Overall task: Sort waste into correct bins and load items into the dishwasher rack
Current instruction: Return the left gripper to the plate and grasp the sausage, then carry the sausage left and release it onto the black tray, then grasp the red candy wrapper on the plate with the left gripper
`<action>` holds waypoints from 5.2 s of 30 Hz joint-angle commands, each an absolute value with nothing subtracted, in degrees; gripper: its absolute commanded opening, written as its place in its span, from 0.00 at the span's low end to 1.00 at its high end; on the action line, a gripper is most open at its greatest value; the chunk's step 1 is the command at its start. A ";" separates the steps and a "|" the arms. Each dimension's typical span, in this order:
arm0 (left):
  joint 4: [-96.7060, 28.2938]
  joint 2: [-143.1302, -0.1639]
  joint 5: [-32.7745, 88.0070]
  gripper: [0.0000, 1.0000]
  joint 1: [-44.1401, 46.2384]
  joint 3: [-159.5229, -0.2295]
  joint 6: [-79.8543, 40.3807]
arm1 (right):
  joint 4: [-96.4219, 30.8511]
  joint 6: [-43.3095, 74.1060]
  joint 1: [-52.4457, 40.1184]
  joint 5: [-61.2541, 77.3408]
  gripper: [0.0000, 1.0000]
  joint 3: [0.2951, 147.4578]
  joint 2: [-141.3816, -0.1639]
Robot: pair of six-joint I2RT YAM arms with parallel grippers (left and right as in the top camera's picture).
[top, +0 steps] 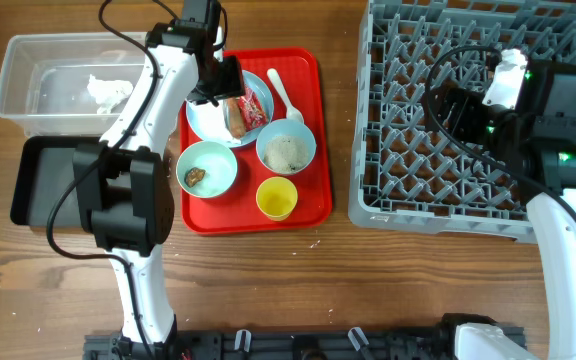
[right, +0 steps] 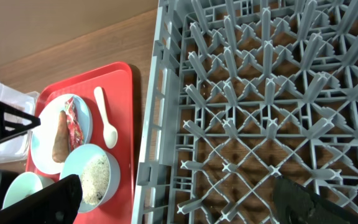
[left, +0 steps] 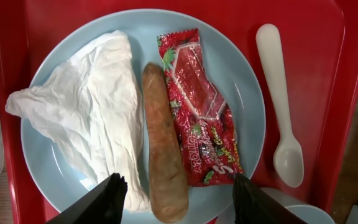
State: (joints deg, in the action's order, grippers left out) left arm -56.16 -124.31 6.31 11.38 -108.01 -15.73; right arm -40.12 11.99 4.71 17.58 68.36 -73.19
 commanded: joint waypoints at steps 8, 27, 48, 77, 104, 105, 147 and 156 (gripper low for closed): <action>-52.47 -129.34 -7.35 0.52 11.35 -107.74 -27.57 | -40.16 12.60 4.69 17.87 1.00 68.88 -73.73; -58.63 -128.49 -6.92 0.04 10.22 -114.13 -30.13 | -40.29 12.56 4.69 17.65 1.00 68.88 -73.73; -62.78 -122.65 3.62 0.92 8.27 -118.74 -13.69 | -40.45 12.40 4.69 17.67 1.00 68.88 -73.73; -50.50 -131.41 -2.04 0.18 13.87 -103.07 -17.17 | -41.23 12.43 4.69 17.67 1.00 68.88 -73.73; -73.10 -110.59 -20.38 0.06 -12.67 -91.44 -76.88 | -41.17 12.62 4.69 17.67 1.00 68.88 -73.73; -70.22 -110.59 -20.40 0.07 -12.71 -88.38 -77.30 | -41.19 12.64 4.69 17.67 1.00 68.88 -73.73; -35.97 -126.67 -1.10 0.87 16.80 -94.76 -9.37 | -41.25 14.17 4.69 17.74 1.00 68.88 -73.73; -32.12 -130.17 -1.10 0.57 17.21 -94.74 -9.41 | -42.83 14.13 4.69 17.69 1.00 68.88 -73.73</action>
